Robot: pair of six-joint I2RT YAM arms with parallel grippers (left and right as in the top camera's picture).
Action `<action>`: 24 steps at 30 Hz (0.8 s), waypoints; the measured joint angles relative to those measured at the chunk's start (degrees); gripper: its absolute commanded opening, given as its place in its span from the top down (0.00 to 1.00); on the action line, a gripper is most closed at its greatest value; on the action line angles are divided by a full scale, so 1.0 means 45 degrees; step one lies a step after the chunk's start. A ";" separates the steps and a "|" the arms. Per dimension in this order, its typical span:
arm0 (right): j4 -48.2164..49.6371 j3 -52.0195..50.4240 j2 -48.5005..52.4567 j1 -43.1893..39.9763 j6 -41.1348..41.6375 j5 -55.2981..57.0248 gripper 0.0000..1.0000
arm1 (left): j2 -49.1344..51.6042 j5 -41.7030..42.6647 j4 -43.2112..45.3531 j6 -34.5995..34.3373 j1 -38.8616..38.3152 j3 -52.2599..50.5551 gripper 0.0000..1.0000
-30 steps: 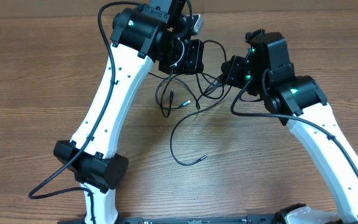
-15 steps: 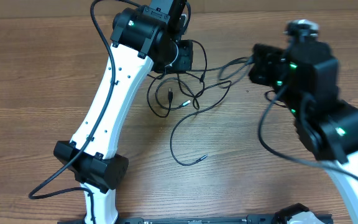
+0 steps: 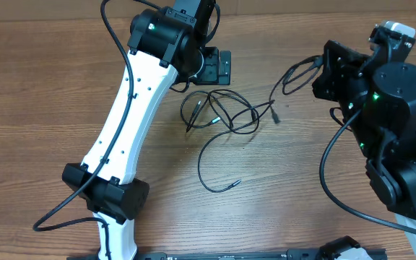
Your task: Untangle cables
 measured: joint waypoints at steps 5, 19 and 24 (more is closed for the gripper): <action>0.0471 0.0000 0.0005 0.0005 0.0005 0.0325 0.96 | 0.0000 -0.0010 -0.0034 0.0000 0.0000 0.0000 0.01; -0.0442 0.0000 0.0772 -0.2686 0.0000 -0.0199 0.96 | 0.0000 0.0015 -0.0189 0.0005 0.0000 0.0000 0.00; -0.0384 0.0000 0.1224 -0.2997 0.0058 -0.2837 0.96 | 0.0000 0.1807 0.0097 0.0913 -0.0005 0.0005 0.00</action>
